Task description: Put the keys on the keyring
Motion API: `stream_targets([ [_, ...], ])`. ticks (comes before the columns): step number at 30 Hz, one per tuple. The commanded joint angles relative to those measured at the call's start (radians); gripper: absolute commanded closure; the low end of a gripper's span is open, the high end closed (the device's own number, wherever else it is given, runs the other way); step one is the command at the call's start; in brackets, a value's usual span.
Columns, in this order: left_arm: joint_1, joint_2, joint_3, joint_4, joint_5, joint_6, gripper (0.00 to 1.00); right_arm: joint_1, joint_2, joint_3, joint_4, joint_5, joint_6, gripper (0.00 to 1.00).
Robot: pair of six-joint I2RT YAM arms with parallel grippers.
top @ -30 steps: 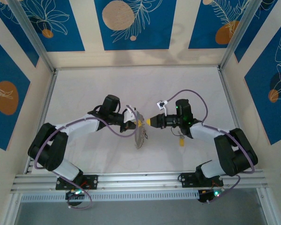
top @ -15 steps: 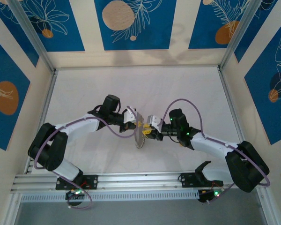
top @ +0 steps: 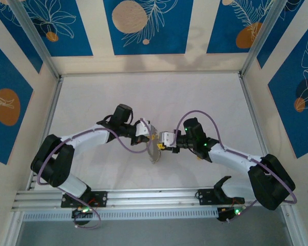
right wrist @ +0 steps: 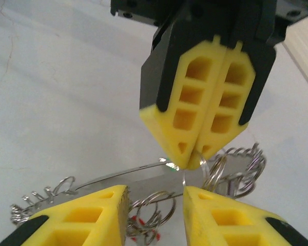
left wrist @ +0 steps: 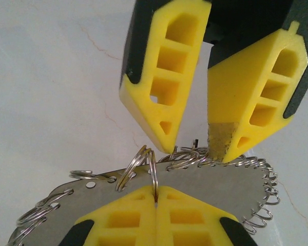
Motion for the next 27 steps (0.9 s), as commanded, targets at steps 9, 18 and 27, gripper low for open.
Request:
stream_targets([
  [9, -0.028, 0.033, 0.017, 0.016, -0.033, 0.04, 1.0, -0.007, 0.072, 0.098, -0.067, 0.038, -0.126, 0.66],
  [18, -0.034, 0.044, 0.031, 0.019, -0.048, 0.048, 1.0, -0.055, 0.066, 0.095, -0.033, -0.002, -0.097, 0.6],
  [27, -0.042, 0.062, 0.056, 0.005, -0.06, 0.061, 1.0, -0.092, 0.069, 0.095, -0.02, -0.101, -0.093, 0.58],
])
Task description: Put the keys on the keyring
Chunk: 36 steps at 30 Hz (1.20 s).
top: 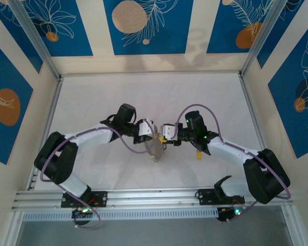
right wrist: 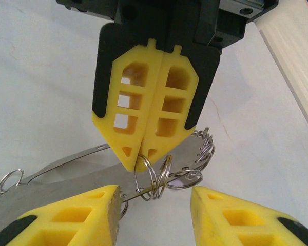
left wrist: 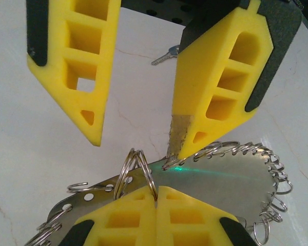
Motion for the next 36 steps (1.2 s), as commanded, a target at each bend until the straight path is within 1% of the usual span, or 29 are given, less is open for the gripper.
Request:
stream_targets([
  [1, -0.009, 0.018, 0.03, -0.033, 0.003, 0.036, 1.0, -0.003, -0.003, 0.021, 0.013, -0.082, 0.002, 0.58],
  [5, -0.012, 0.026, 0.037, -0.034, 0.005, 0.038, 1.0, -0.001, -0.006, 0.011, 0.011, -0.101, -0.001, 0.6],
  [8, -0.013, 0.031, 0.042, -0.039, 0.005, 0.042, 1.0, -0.006, -0.033, -0.024, 0.047, -0.14, -0.002, 0.61],
  [11, -0.016, 0.037, 0.045, -0.049, 0.006, 0.05, 1.0, -0.007, -0.041, -0.03, 0.04, -0.15, -0.01, 0.6],
  [17, -0.022, 0.042, 0.05, -0.046, 0.009, 0.05, 1.0, -0.007, 0.005, -0.006, 0.006, -0.162, -0.018, 0.6],
  [22, -0.024, 0.039, 0.049, -0.052, 0.013, 0.06, 1.0, -0.01, 0.031, -0.004, 0.024, -0.129, 0.0, 0.6],
  [30, -0.027, 0.03, 0.043, -0.061, 0.013, 0.071, 1.0, -0.02, 0.04, 0.011, -0.047, -0.057, -0.018, 0.61],
  [36, -0.033, 0.033, 0.048, -0.063, 0.007, 0.073, 1.0, -0.025, 0.03, 0.01, -0.023, -0.078, -0.002, 0.59],
])
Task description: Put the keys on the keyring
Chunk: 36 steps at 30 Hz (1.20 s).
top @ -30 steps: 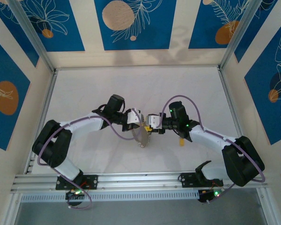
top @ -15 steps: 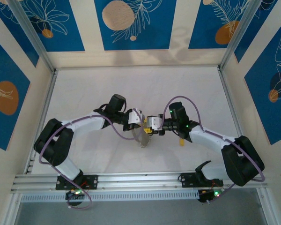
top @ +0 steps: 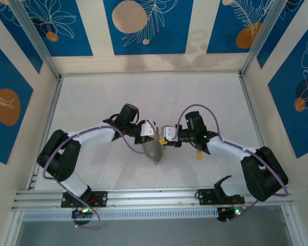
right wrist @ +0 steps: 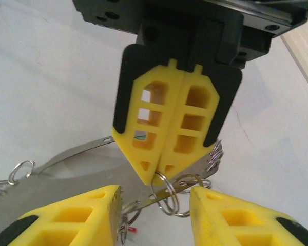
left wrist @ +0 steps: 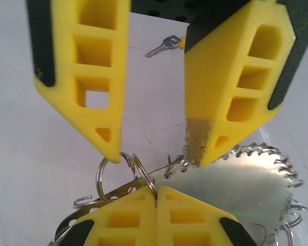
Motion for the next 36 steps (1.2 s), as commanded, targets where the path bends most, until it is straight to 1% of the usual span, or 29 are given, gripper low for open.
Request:
stream_targets([
  [1, -0.016, 0.001, 0.017, -0.021, 0.026, 0.032, 1.0, -0.006, 0.001, 0.018, -0.014, -0.008, 0.002, 0.58],
  [5, -0.019, 0.0, 0.017, -0.017, 0.024, 0.031, 1.0, -0.007, 0.02, 0.024, -0.029, -0.022, -0.009, 0.58],
  [9, -0.02, -0.002, 0.017, -0.015, 0.016, 0.03, 1.0, -0.002, 0.037, 0.025, -0.039, -0.042, -0.001, 0.6],
  [14, -0.021, -0.007, 0.017, -0.014, 0.01, 0.031, 1.0, -0.004, 0.058, 0.027, -0.06, -0.028, 0.012, 0.64],
  [16, -0.023, -0.006, 0.019, -0.018, 0.007, 0.031, 1.0, -0.004, 0.064, 0.029, -0.072, -0.029, 0.013, 0.68],
  [18, -0.024, -0.006, 0.021, -0.021, 0.003, 0.031, 1.0, -0.006, 0.068, 0.03, -0.073, -0.034, 0.02, 0.75],
  [23, -0.025, -0.011, 0.032, -0.037, -0.014, 0.023, 1.0, -0.011, 0.078, 0.039, -0.06, -0.078, 0.054, 0.97],
  [24, -0.025, -0.012, 0.034, -0.047, -0.02, 0.019, 1.0, -0.017, 0.078, 0.035, -0.043, -0.099, 0.08, 1.0],
  [26, -0.025, -0.022, 0.034, -0.062, -0.024, 0.019, 1.0, -0.025, 0.077, 0.024, 0.011, -0.137, 0.131, 1.0],
  [27, -0.024, -0.029, 0.028, -0.065, -0.024, 0.018, 0.95, -0.026, 0.076, 0.011, 0.048, -0.153, 0.162, 1.0],
  [29, -0.024, -0.046, 0.012, -0.057, -0.02, 0.012, 0.91, -0.022, 0.067, -0.002, 0.094, -0.162, 0.201, 1.0],
  [31, -0.023, -0.059, -0.002, -0.046, -0.018, 0.0, 0.88, -0.033, 0.069, -0.013, 0.149, -0.213, 0.257, 1.0],
  [36, -0.023, -0.075, -0.018, 0.003, -0.002, -0.049, 0.85, -0.024, 0.095, -0.029, 0.274, -0.288, 0.353, 1.0],
])
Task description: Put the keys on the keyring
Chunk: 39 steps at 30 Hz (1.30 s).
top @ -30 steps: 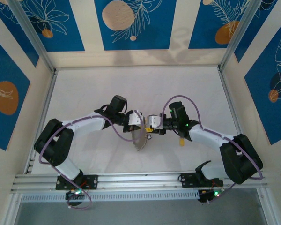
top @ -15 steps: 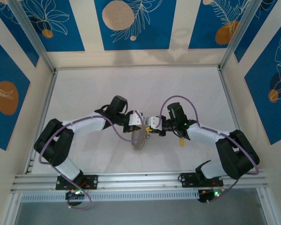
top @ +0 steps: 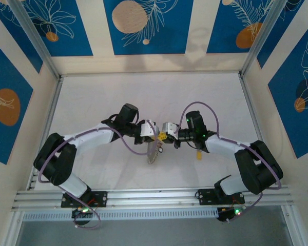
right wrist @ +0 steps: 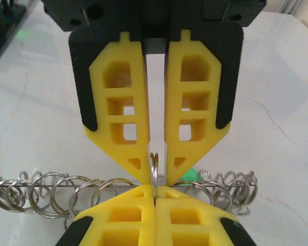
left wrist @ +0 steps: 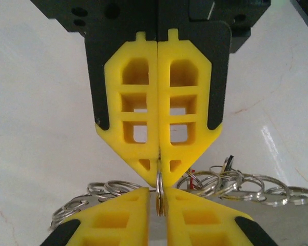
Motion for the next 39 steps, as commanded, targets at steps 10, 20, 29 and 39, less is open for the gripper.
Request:
stream_targets([
  [10, -0.008, -0.096, -0.031, -0.037, -0.038, 0.0, 1.0, 0.028, -0.027, -0.07, 0.145, -0.066, 0.079, 0.92],
  [20, -0.074, -0.106, 0.065, -0.262, -0.211, 0.075, 1.0, 0.098, -0.07, -0.06, 0.035, 0.118, 0.007, 0.76],
  [29, -0.094, -0.111, 0.081, -0.269, -0.223, 0.053, 1.0, 0.122, -0.052, -0.074, 0.12, 0.125, 0.041, 1.0],
  [39, -0.067, -0.235, -0.057, -0.155, -0.112, 0.019, 0.81, 0.096, -0.084, -0.21, 0.479, -0.011, 0.131, 1.0],
])
